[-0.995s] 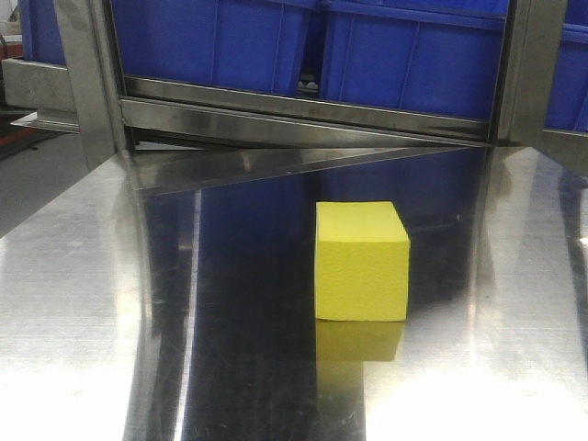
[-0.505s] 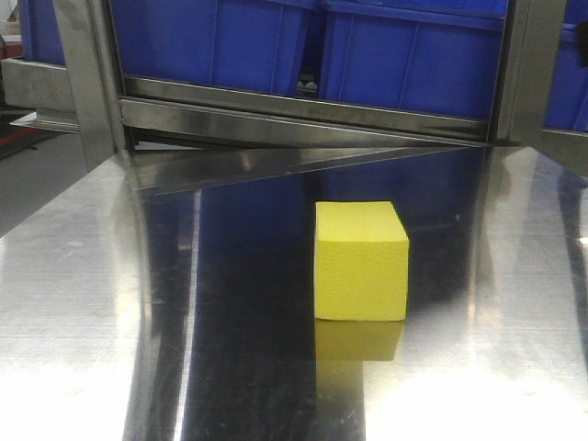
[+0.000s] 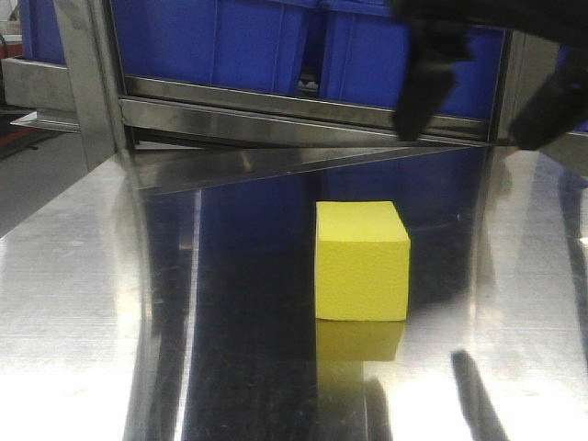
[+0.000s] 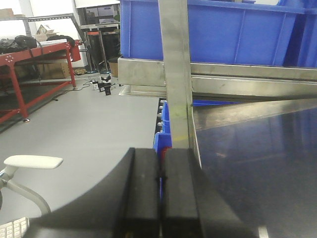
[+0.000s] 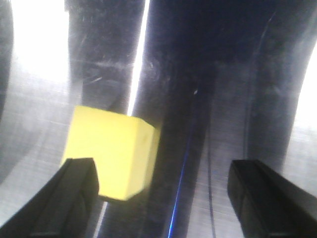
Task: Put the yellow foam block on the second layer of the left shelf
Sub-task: 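Lower the open right gripper over the yellow foam cube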
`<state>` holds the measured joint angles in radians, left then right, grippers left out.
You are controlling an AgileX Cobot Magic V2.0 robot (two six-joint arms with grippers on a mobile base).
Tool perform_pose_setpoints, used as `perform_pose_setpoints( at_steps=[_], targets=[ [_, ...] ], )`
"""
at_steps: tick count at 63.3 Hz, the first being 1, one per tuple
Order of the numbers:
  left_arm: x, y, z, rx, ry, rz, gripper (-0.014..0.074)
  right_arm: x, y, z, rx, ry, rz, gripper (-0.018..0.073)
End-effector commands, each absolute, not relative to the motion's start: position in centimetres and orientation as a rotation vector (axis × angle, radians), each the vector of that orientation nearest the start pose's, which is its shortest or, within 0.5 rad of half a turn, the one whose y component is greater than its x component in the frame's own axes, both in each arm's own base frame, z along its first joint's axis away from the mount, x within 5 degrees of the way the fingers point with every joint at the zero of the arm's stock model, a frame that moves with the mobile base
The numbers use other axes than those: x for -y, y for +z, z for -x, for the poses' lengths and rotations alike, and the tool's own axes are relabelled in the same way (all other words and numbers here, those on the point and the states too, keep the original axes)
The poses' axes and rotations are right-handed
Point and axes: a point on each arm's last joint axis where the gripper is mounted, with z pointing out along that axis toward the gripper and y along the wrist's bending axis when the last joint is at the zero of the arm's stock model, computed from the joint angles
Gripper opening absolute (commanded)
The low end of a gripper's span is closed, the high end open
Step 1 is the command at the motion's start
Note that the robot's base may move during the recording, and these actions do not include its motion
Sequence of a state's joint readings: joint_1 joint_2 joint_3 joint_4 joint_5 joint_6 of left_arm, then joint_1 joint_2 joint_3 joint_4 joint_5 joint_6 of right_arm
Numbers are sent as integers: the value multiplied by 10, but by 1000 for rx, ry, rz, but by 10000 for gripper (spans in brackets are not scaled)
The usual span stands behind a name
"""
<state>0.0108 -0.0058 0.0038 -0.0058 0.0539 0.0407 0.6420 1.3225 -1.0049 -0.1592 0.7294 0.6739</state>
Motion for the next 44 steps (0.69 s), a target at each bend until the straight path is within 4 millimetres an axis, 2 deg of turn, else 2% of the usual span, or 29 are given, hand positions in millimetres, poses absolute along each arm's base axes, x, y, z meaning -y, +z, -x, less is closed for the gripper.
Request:
perform_pose_setpoints(
  at_steps=[1,12,22,44],
  targets=[
    [0,207,-55,-1461,27,-14,124,-171,312,-236,-2533,364,-3,627],
    [0,207,-55,-1461,27,-14,124,-198,310,-253,-2633,307,-83,627],
    [0,207,-55,-1461,27,-14,124,-214,305,-265,-2693,243,-78,627],
    [0,207,-55,-1461,27,-14,124,-230,291,-268,-2712,238,-39,627]
  ],
)
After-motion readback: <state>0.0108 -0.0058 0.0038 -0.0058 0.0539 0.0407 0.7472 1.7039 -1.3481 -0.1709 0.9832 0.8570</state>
